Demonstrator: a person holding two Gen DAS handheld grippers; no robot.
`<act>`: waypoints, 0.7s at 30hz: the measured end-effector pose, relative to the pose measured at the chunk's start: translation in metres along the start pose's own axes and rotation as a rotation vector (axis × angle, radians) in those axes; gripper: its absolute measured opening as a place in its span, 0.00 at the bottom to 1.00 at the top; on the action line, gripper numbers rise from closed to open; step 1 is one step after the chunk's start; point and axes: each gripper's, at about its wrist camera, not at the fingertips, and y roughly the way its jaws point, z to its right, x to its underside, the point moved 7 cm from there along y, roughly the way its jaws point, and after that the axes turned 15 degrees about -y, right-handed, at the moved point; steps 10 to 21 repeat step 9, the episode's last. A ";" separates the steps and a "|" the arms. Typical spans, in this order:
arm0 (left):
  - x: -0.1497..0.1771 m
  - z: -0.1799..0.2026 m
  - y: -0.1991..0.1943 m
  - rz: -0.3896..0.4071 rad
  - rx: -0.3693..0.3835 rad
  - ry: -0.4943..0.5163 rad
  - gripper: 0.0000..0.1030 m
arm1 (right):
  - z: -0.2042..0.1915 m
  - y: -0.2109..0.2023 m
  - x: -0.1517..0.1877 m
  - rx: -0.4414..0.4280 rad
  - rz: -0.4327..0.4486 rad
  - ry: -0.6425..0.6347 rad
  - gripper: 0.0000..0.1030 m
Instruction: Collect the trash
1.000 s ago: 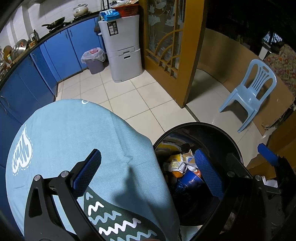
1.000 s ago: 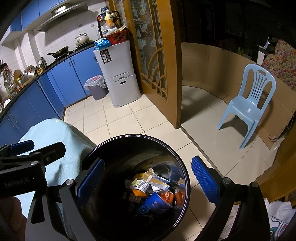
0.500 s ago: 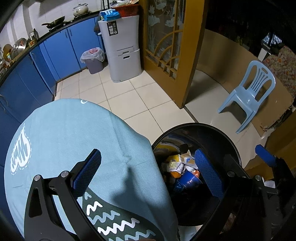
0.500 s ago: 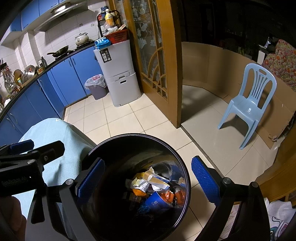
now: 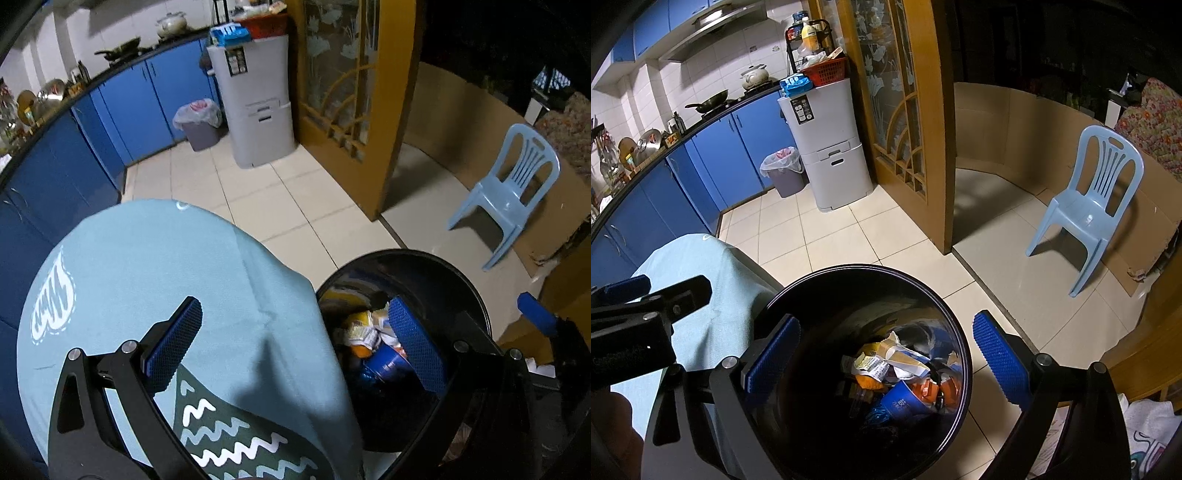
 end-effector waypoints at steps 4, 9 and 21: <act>0.001 0.003 0.001 -0.012 -0.013 0.020 0.97 | -0.002 0.001 0.001 -0.001 0.000 -0.001 0.90; 0.002 0.006 -0.001 -0.014 -0.002 0.025 0.97 | -0.003 0.000 0.001 -0.001 0.000 -0.002 0.90; 0.002 0.006 -0.001 -0.014 -0.002 0.025 0.97 | -0.003 0.000 0.001 -0.001 0.000 -0.002 0.90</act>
